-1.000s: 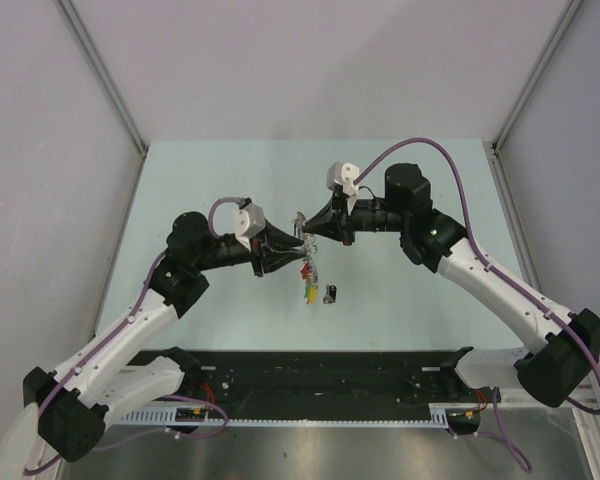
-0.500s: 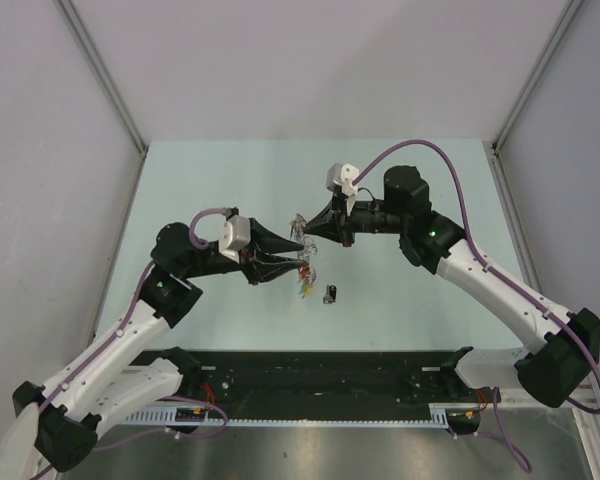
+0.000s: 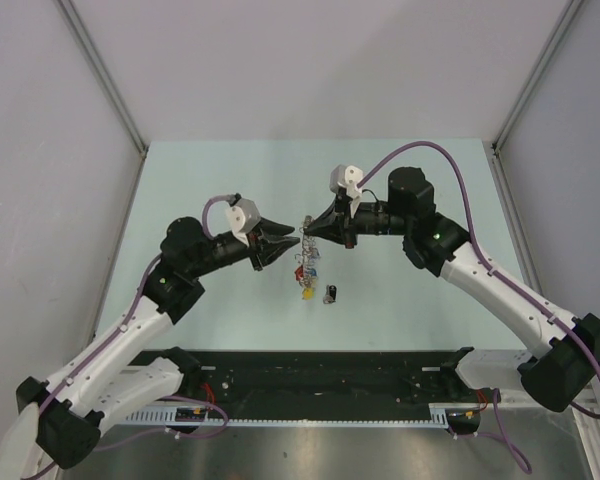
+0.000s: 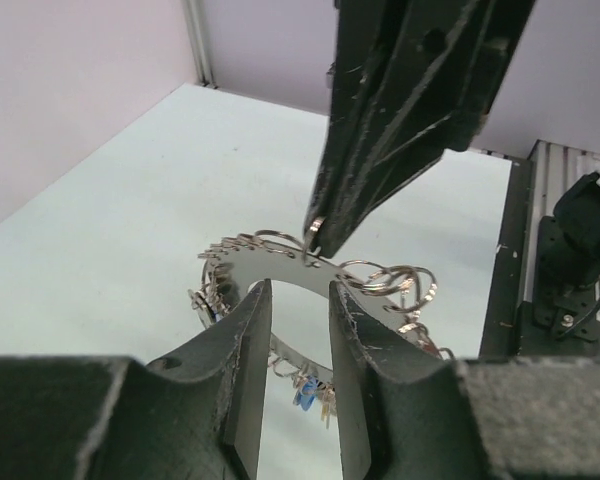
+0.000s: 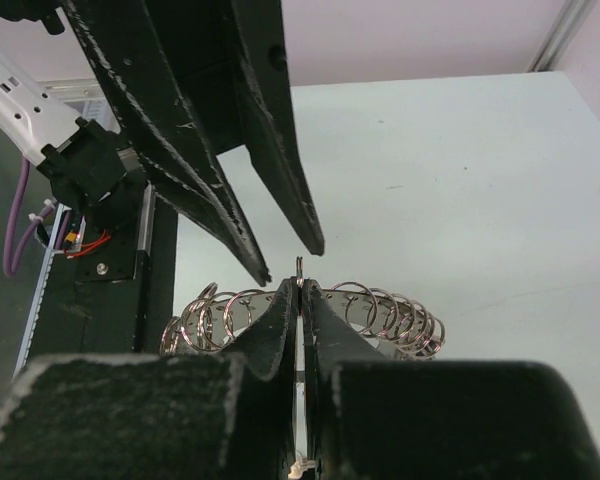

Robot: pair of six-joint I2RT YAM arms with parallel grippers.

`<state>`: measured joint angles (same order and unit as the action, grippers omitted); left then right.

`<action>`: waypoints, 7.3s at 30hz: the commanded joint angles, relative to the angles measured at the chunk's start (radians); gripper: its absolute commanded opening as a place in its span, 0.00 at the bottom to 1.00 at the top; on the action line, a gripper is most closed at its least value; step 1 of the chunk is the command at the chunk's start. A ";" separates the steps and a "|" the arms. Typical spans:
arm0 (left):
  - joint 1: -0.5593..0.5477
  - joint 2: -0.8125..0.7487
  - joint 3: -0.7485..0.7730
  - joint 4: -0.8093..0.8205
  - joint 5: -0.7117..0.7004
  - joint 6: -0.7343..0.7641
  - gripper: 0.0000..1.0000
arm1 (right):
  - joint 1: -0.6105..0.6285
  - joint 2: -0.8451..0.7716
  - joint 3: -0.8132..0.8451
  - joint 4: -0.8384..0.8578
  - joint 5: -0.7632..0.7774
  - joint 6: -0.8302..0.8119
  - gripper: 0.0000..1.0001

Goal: Put the keys on the keyring

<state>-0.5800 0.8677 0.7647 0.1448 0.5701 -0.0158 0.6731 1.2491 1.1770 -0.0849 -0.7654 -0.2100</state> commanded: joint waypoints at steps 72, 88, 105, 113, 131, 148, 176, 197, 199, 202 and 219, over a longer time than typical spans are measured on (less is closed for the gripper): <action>0.014 0.073 0.349 -0.507 -0.033 0.154 0.01 | 0.151 -0.033 0.050 -0.053 0.300 -0.124 0.31; 0.012 0.079 0.377 -0.576 -0.049 0.149 0.00 | 0.281 0.010 0.050 -0.003 0.538 -0.198 0.25; 0.012 0.067 0.386 -0.585 -0.016 0.146 0.00 | 0.295 0.046 0.050 0.004 0.585 -0.201 0.23; 0.009 0.082 0.397 -0.591 0.019 0.136 0.01 | 0.298 0.050 0.050 0.019 0.574 -0.201 0.23; -0.009 -0.044 0.269 -0.435 -0.166 0.088 0.44 | 0.243 0.009 -0.022 0.212 0.516 -0.031 0.00; -0.006 -0.159 -0.047 0.044 -0.194 -0.004 0.47 | 0.039 -0.114 -0.287 0.701 0.195 0.348 0.00; 0.057 -0.039 -0.002 0.228 0.217 -0.081 0.31 | -0.063 -0.043 -0.310 0.947 -0.124 0.523 0.00; 0.032 0.016 0.013 0.271 0.218 -0.131 0.18 | -0.046 -0.010 -0.310 1.007 -0.140 0.551 0.00; 0.031 0.019 0.012 0.289 0.218 -0.147 0.17 | -0.044 -0.008 -0.312 1.008 -0.143 0.549 0.00; 0.031 0.020 0.007 0.321 0.218 -0.173 0.16 | -0.043 -0.008 -0.310 1.007 -0.147 0.549 0.00; 0.031 0.030 -0.039 0.452 0.209 -0.260 0.14 | -0.040 0.001 -0.312 1.033 -0.167 0.564 0.00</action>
<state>-0.5442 0.8970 0.7315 0.5407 0.7811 -0.2501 0.6273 1.2549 0.8524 0.8661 -0.9306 0.3431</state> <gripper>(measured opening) 0.151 0.009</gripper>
